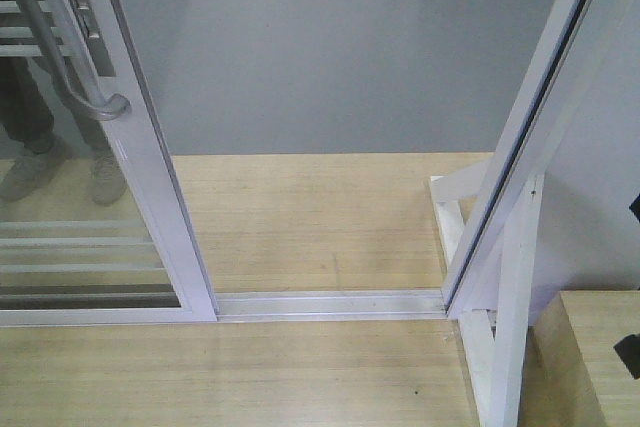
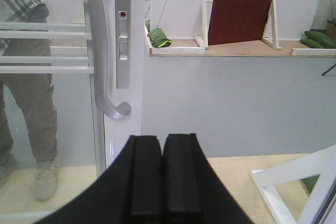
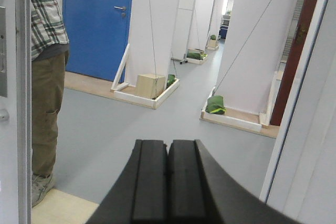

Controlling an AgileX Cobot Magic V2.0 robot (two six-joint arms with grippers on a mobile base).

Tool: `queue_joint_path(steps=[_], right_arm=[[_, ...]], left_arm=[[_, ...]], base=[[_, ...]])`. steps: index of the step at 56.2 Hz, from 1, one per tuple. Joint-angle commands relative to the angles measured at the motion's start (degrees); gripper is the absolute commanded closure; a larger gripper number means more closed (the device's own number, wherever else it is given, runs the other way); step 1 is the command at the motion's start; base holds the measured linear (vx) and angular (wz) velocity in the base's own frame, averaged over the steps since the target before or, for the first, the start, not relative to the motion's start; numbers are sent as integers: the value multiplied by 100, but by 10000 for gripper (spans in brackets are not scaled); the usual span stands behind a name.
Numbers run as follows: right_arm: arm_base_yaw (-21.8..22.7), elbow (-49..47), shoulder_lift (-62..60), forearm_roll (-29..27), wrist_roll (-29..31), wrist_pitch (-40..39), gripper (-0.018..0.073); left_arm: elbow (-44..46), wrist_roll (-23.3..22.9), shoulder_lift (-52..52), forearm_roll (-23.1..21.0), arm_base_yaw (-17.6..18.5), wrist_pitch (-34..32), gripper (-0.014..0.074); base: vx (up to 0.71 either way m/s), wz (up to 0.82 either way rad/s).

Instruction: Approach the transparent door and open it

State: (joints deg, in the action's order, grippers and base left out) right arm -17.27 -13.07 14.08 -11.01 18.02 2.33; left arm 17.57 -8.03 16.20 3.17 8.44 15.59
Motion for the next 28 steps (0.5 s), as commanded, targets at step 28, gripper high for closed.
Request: queue_joint_path(steps=[28], right_arm=[[32,-171,45,10,35,-555,564]], left_arm=[[161,4,55,-49,15,-423,596]], base=[[0,0]])
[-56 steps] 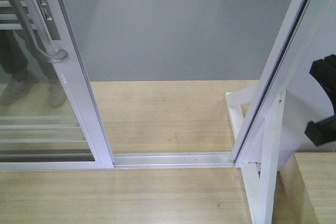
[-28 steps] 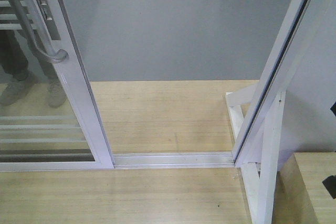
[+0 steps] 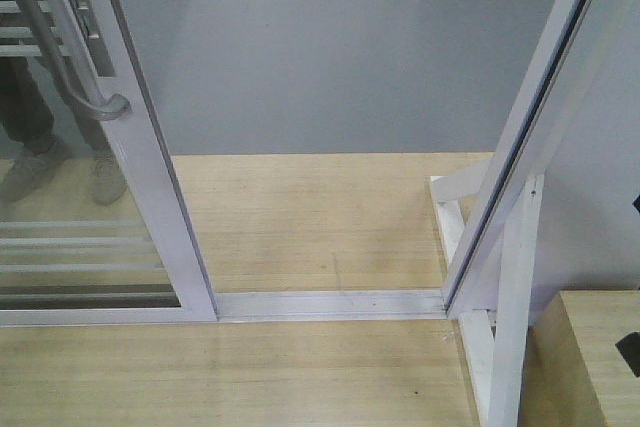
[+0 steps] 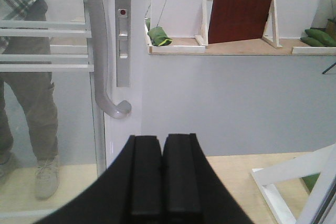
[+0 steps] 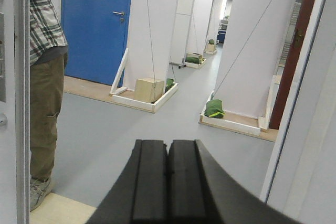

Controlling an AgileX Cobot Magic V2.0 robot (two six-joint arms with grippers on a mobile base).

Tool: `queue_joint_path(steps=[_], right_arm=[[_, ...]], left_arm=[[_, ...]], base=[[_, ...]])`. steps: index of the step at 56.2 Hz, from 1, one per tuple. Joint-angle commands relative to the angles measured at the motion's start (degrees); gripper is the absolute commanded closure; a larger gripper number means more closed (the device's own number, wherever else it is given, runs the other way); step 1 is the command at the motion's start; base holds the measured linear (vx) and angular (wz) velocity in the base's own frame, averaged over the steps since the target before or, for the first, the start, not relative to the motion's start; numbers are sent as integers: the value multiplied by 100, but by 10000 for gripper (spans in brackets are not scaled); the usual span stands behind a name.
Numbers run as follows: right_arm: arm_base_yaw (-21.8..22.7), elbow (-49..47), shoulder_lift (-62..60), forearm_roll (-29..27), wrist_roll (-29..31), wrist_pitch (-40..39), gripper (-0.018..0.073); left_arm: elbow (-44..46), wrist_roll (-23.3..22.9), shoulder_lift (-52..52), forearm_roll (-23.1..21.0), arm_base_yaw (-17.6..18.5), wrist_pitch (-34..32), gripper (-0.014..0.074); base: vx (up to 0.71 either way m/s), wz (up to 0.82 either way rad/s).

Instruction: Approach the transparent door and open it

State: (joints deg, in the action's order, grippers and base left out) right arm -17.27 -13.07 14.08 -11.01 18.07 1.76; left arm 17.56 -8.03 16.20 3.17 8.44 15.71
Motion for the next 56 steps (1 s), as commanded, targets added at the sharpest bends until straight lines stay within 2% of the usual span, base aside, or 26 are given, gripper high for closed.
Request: queue_joint_path(steps=[1,11,15,23,39,56], right_arm=[[32,-171,45,10,31,-499,564],[32,-171,45,10,31,-499,564],[32,-171,45,10,31,-499,564],[32,-171,45,10,31,-499,564],[32,-171,45,10,31,-499,564],[32,-171,45,10,31,-499,564]], left_arm=[[162,4,55,-49,15,-435,596],[162,55,55,-49,15,-441,596],[153,288,55,-75,15,-445,596],[-3,803,55,-485,15,-661,596],[-388,885,26,-502,15,-1360,596],[-1956,902,-1620,-502,15,-1760,596]], base=[[0,0],[0,0],[0,0],[0,0],[0,0],[0,0]])
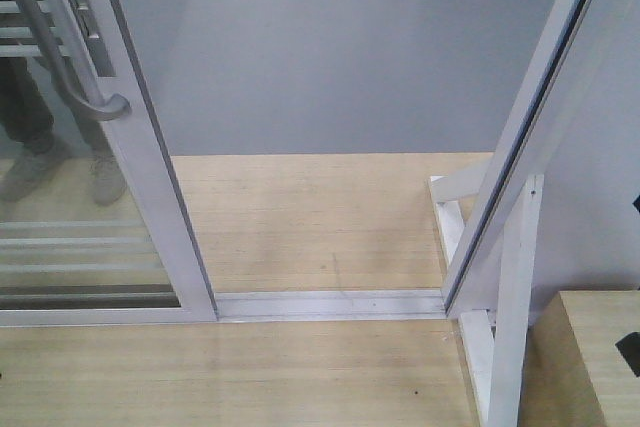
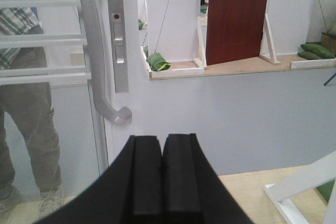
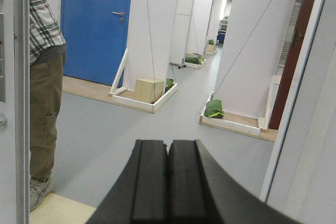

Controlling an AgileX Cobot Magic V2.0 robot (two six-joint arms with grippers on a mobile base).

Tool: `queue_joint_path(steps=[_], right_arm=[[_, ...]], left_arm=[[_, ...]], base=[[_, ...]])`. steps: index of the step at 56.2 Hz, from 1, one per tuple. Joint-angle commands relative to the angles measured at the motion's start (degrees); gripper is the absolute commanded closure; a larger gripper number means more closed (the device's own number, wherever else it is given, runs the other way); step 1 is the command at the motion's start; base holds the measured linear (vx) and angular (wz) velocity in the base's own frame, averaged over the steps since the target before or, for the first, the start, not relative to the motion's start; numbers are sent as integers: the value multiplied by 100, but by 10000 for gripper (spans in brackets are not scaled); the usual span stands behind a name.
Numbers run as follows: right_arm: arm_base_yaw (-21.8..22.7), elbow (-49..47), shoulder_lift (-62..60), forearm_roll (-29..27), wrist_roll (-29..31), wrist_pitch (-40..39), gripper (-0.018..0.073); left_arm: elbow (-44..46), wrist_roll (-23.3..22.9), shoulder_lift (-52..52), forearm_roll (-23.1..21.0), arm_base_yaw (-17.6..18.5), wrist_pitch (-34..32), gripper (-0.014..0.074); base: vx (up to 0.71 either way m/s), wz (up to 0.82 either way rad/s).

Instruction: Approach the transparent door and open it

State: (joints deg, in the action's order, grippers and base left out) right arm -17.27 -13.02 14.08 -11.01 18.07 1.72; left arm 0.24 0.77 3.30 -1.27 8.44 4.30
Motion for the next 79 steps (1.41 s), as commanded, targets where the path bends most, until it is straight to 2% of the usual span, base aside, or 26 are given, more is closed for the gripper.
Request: queue_joint_path(steps=[1,6,72,79], right_arm=[[32,-175,45,10,31,-494,564],[32,-175,45,10,31,-482,564],[32,-131,45,10,-36,-317,564],[32,275,29,274,-258,-507,564]], left_arm=[[-285,23,-405,-58,15,-634,596],[-256,22,-470,-46,15,-293,596],[-256,26,-477,-51,15,-322,596],[-256,26,-477,-51,15,-322,596]], base=[[0,0],[0,0],[0,0],[0,0]])
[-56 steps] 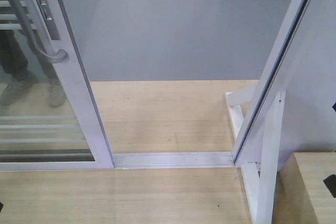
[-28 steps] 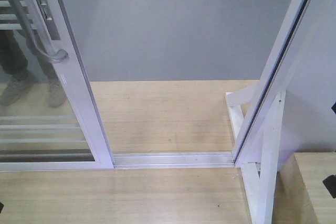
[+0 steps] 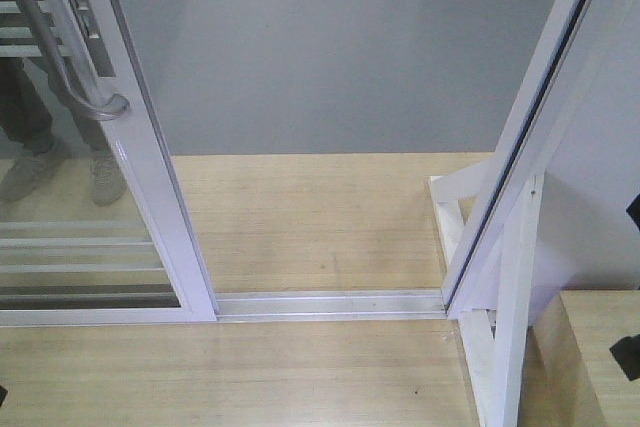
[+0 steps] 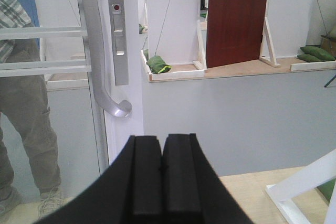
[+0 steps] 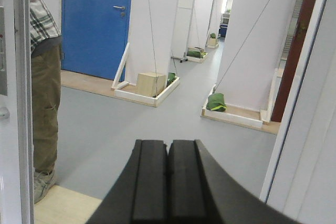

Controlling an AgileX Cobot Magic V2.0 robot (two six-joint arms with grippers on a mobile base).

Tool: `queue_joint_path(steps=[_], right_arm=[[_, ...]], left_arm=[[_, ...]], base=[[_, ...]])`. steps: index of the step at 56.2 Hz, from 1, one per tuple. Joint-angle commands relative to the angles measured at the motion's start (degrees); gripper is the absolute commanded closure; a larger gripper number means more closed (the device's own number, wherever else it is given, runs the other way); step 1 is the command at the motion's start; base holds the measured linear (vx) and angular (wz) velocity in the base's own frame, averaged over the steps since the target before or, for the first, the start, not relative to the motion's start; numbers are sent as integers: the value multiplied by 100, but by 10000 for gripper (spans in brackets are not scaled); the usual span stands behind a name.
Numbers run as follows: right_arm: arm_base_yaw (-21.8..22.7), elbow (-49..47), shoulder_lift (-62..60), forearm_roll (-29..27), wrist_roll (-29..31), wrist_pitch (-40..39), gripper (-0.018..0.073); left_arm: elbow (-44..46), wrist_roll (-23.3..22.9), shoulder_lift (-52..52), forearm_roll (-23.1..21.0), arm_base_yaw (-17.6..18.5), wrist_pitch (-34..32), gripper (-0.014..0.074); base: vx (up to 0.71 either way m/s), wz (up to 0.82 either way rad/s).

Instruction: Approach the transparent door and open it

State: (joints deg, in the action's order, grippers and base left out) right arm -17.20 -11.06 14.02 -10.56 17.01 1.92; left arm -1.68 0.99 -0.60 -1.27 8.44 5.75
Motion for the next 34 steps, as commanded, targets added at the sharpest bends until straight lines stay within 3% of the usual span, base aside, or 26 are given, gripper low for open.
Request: queue_joint_path(steps=[1,7,13,23,34], right_arm=[[25,175,27,288,-240,-582,564],[25,725,-221,722,-588,-844,564],[25,1315,-663,786,-611,-1066,564],[25,1298,-1583,853,-605,-4,564],[4,1298,-1550,862,-610,5,564]], left_arm=[[-65,4,-87,-51,15,-467,596],[-65,4,-87,-51,15,-467,596],[-65,4,-87,-51,15,-467,596],[-65,4,-87,-51,15,-467,596],[-65,4,-88,-53,15,-467,596]], base=[[0,0],[0,0],[0,0],[0,0],[0,0]])
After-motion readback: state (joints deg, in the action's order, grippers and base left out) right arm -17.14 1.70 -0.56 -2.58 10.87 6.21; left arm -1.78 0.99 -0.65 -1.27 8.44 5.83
